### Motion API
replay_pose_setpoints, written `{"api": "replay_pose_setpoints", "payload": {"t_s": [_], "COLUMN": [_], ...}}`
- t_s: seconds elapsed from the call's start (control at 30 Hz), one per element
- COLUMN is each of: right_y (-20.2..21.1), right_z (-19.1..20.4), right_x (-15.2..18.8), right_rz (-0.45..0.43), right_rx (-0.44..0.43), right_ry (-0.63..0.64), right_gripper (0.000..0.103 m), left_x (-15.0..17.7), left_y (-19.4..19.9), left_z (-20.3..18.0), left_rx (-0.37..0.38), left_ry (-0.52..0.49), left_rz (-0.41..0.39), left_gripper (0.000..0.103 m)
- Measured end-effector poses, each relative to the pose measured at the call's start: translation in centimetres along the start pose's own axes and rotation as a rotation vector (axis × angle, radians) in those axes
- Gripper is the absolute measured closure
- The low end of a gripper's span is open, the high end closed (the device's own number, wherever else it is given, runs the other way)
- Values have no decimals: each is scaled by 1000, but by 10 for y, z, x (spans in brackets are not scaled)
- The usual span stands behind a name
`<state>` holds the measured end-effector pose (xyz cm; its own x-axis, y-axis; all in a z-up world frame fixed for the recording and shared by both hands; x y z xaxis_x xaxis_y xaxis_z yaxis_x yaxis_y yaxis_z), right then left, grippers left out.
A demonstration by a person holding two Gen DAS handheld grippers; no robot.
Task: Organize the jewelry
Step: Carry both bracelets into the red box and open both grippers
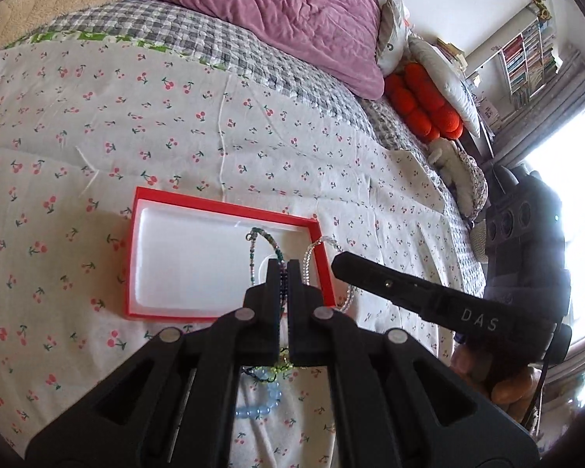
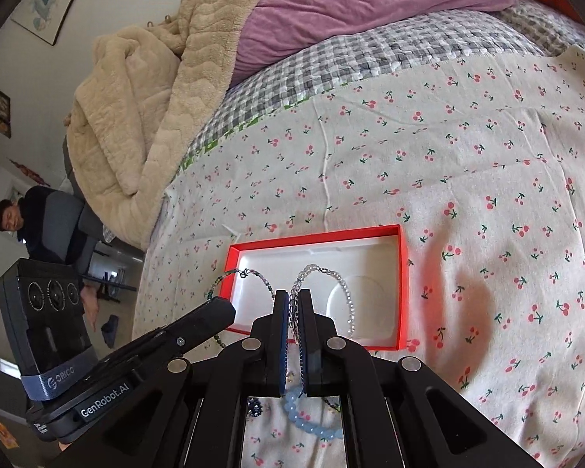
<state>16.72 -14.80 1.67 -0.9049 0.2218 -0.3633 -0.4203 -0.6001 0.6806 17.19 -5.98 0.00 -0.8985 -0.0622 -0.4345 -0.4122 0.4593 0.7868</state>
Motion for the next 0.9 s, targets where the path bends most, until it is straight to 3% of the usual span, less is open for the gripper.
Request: {"api": "replay_pose_setpoints", "payload": {"t_s": [0.13,0.27,0.53,0.9], "right_y": [-11,-22,-34,-42], "right_z": [-7,-6,17,-45], "right_x": [-3,-4,0,1], "right_rz": [17,39,60,91], "right_rx": [19,12,-103,92], "right_ry": [-2,9,47,-15], "right_gripper": [98,98,98,98], "left_x": [2,0,0,6], "left_y": [-18,-18,-26,-34], "left_z": [24,46,66,65], "left_rx": [-91,-170,-243,-306], "left_ry": [10,2,1,-28], "left_rz": [37,23,26,57], "left_gripper": [100,100,100,100]}}
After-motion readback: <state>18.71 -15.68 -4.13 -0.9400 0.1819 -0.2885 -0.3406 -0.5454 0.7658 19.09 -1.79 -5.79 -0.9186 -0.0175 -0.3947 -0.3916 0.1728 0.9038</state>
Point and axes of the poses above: each gripper's, at about its wrist camera, not at the fingertips, and y roughly against the way its jaws point, z to its left, x to its underside, the point moved 8 cm from there along -y, roughly the way its jaws point, and after that the axes turned 9 degrees about -x, right-handed, at the moved point
